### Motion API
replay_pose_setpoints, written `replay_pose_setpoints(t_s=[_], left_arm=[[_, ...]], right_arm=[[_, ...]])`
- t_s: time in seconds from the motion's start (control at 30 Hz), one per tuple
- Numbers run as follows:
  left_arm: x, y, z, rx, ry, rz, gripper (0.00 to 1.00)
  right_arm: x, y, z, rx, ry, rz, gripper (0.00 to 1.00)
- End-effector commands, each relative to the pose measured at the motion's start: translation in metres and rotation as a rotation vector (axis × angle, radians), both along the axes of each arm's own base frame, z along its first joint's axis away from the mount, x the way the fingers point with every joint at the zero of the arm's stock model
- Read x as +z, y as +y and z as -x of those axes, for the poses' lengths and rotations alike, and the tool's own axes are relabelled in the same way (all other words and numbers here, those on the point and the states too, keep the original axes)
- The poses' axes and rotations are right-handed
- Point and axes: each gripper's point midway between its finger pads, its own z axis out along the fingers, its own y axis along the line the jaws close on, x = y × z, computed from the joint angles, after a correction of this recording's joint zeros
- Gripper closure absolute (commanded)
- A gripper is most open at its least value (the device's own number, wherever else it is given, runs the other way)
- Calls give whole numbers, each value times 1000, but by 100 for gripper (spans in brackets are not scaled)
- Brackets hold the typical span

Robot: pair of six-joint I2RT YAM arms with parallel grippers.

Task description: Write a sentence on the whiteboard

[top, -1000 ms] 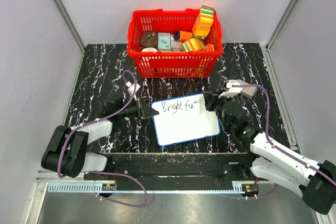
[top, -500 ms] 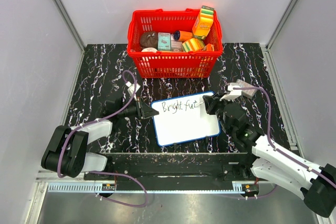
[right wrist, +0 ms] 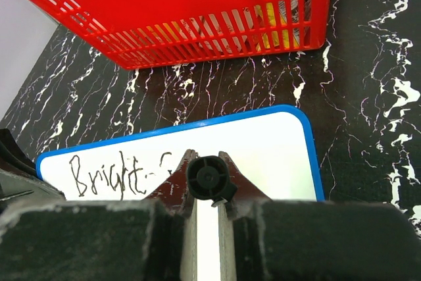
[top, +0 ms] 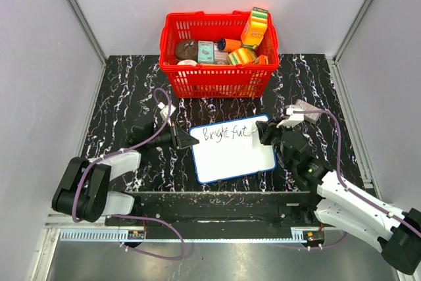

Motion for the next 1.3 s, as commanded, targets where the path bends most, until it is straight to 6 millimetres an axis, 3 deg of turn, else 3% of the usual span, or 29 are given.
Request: replay_pose_setpoints(t_s=[0.0, 0.2, 0.3, 0.57, 1.27], left_arm=[[-21, 14, -21, 90, -65, -118, 100], [-21, 14, -21, 90, -65, -118, 100], [-22, 14, -21, 88, -64, -118, 100], [-21, 14, -21, 88, -65, -118, 100], [-21, 14, -21, 86, -63, -116, 100]], right_arm=[[27, -8, -5, -46, -55, -6, 100], [60, -11, -3, -46, -122, -33, 100], [66, -13, -7, -59, -134, -7, 100], [61, -7, -18, -72, -114, 44, 100], [42, -7, -22, -80, -76, 53, 100]])
